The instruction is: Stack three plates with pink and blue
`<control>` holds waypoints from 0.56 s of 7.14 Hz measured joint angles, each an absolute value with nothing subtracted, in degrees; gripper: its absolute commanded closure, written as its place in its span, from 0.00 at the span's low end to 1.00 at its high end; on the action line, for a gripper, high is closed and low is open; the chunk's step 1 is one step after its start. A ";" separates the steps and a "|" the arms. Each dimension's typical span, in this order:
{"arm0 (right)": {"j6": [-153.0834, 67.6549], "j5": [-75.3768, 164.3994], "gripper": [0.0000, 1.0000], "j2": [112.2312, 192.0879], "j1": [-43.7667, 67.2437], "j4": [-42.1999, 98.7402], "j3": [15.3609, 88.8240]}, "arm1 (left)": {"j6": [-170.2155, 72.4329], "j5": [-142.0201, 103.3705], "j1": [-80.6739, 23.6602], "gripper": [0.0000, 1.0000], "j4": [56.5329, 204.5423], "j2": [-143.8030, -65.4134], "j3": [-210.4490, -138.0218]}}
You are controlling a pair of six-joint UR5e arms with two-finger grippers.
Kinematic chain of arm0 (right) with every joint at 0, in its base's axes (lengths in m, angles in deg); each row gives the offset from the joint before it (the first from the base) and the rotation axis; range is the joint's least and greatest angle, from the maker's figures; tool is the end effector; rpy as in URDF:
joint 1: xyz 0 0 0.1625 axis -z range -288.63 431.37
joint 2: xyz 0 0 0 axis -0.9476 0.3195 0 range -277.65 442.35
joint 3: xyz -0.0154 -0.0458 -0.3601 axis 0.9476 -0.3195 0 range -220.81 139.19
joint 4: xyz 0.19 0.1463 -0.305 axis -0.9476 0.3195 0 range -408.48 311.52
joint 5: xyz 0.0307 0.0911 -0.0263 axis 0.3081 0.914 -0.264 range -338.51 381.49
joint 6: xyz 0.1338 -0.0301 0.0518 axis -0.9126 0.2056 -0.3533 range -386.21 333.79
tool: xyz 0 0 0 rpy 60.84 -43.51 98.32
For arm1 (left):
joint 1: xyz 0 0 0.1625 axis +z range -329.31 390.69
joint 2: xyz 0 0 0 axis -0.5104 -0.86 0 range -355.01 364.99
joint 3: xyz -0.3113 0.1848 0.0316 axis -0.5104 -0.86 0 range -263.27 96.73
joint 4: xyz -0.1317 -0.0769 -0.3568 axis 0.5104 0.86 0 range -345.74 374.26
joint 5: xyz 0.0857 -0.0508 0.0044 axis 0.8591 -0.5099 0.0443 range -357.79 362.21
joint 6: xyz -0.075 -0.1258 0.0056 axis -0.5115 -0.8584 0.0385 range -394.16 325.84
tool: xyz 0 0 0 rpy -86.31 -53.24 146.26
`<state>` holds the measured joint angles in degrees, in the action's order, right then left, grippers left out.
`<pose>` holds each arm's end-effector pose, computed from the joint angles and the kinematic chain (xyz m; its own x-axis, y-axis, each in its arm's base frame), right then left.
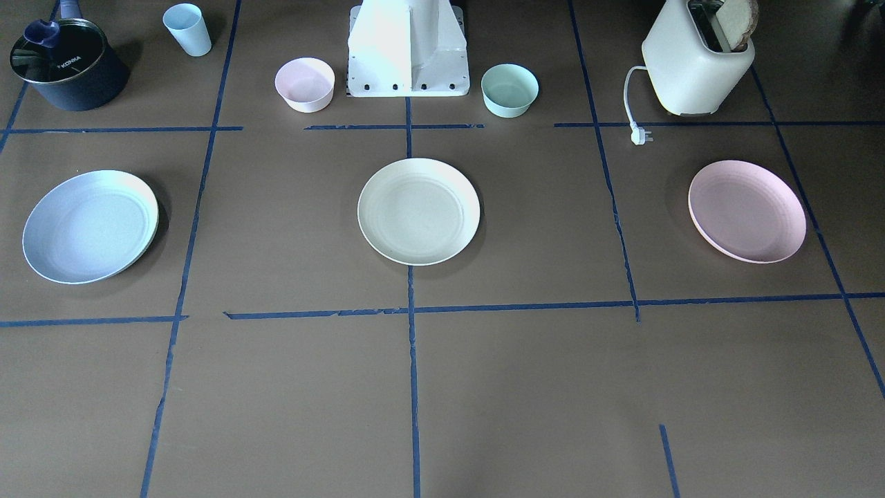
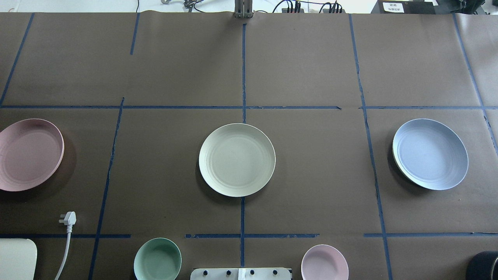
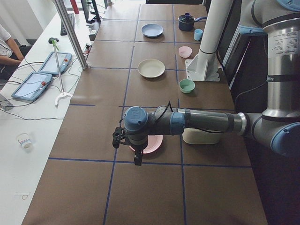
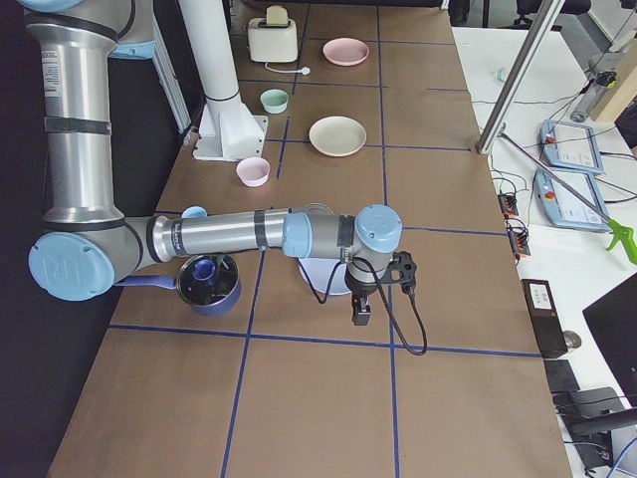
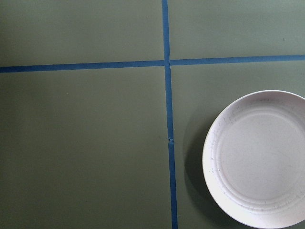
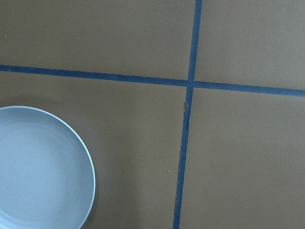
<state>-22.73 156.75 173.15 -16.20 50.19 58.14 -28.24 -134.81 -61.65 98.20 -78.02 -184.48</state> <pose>0.0099 -0.4553 0.5782 0.6997 -0.0844 0.7095 0.0853 0.9958 0.0344 -0.0430 -0.4142 0.5995 0.6809 0.0520 -0.7306 -0.0295 0.9986 0.0436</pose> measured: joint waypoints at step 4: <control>-22.56 156.77 0.00 173.13 -15.33 50.18 58.48 | -49.81 -134.59 -48.23 0.00 117.70 -77.94 -176.59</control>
